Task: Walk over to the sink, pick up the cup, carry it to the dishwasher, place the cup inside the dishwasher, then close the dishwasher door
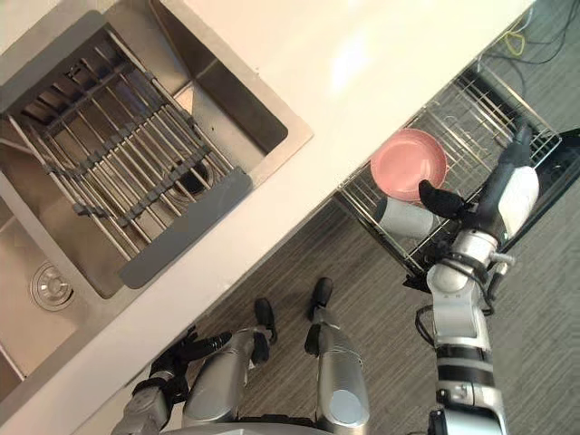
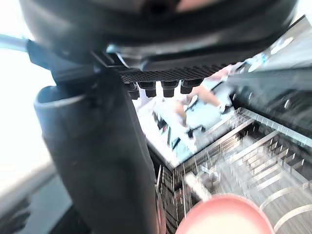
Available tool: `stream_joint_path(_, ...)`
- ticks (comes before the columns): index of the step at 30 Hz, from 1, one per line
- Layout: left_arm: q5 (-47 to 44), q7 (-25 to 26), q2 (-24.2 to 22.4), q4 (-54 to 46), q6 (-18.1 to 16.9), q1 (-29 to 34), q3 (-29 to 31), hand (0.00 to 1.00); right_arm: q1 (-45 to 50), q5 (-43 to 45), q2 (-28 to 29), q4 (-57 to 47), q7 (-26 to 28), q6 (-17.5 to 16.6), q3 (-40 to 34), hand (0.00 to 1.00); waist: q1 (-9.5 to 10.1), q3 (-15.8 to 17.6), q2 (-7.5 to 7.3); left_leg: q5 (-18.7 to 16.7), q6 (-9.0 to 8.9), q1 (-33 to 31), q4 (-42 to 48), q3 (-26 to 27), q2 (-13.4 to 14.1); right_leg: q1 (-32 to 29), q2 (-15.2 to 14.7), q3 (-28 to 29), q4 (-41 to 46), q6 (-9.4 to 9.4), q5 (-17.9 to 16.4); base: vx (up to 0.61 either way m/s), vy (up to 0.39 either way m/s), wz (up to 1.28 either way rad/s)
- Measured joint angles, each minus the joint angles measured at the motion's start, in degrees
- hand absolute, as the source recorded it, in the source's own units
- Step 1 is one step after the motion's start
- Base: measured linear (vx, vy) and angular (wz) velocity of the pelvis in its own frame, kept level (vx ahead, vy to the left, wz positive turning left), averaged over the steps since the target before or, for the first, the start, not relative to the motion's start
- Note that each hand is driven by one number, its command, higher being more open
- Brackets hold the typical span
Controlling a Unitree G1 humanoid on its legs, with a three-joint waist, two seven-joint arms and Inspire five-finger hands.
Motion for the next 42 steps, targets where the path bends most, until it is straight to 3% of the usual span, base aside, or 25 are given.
stream_joint_path(4, 2.03, -0.35, 0.26, 1.92, 0.00, 1.91, 0.91, 1.00, 3.99, -0.15, 2.94, -4.63, 0.03, -1.04, -3.47, 1.00, -0.81, -2.56, -1.09, 0.17, 0.04, 2.32, -1.81, 0.88, -0.34, 2.04, 0.41, 0.93, -2.19, 0.36, 0.82, 0.06, 0.052, -0.13)
stream_joint_path(10, 3.46, -0.39, -0.44, 4.27, 0.00, 5.16, 3.23, 1.00, 12.27, 3.92, 9.52, -6.72, 0.21, -5.46, -10.08, 1.00, -1.37, -6.23, -1.96, 0.17, -0.02, 7.44, -4.40, 1.56, -0.61, 6.44, 0.96, 1.84, -3.91, 0.51, 0.87, 0.06, 0.043, -0.08)
stream_joint_path(17, 4.74, -0.20, -2.69, 5.37, 0.22, 9.75, 5.00, 1.00, 23.33, 17.56, 18.96, -0.97, 3.15, -9.50, -10.32, 1.00, -2.26, -11.70, -0.29, -0.15, -0.74, 12.58, -5.86, 2.30, -0.43, 10.80, 0.94, 2.10, -3.32, 1.08, -0.60, 0.00, 0.027, -0.05)
stream_joint_path(21, 4.77, 0.81, -3.90, 5.38, 0.33, 11.20, 6.22, 1.00, 28.34, 23.28, 23.37, 3.39, 3.51, -10.86, -10.43, 1.00, -2.46, -13.05, 0.46, -0.92, -0.97, 14.72, -6.35, 3.94, 0.68, 10.28, 0.74, 2.11, 2.09, -0.70, -3.80, -0.03, -0.040, -0.03)
stream_joint_path(28, 5.80, 1.59, -5.01, 5.33, 0.59, 12.55, 8.05, 1.00, 29.40, 34.67, 23.56, 10.94, 11.94, -15.69, -12.56, 1.00, -2.15, -15.35, 1.41, -0.54, -3.99, 16.77, -5.35, 7.45, 3.58, 12.09, 1.17, -0.13, 2.90, 0.10, -6.06, 0.02, -0.073, 0.14)
stream_joint_path(32, 5.85, 1.25, -4.95, 5.32, 0.85, 12.32, 7.98, 1.00, 27.51, 39.26, 23.43, 11.68, 17.74, -18.26, -12.95, 1.00, -1.11, -15.54, 1.38, -0.53, -4.08, 17.19, -5.12, 7.55, 3.72, 12.85, 1.18, -0.28, 2.91, 0.12, -6.09, 0.00, 0.000, 0.00)
stream_joint_path(39, 5.90, 0.53, -4.67, 5.32, 0.92, 11.72, 7.68, 1.00, 23.48, 43.75, 20.91, 18.24, 24.17, -18.65, -14.89, 1.00, 0.01, -15.56, 1.39, -1.26, -4.13, 16.93, -3.98, 7.42, 3.91, 13.14, 0.94, -0.63, 3.46, 0.11, -6.48, 0.00, 0.002, 0.02)
stream_joint_path(42, 5.87, 0.29, -4.24, 5.26, 0.90, 10.82, 6.66, 1.00, 20.95, 47.65, 19.72, 21.55, 26.68, -17.22, -16.93, 1.00, 1.02, -15.43, 1.49, -1.89, -4.14, 15.30, -2.36, 7.34, 4.31, 11.49, 0.69, -0.76, 4.99, -0.27, -7.40, -0.01, -0.018, 0.03)
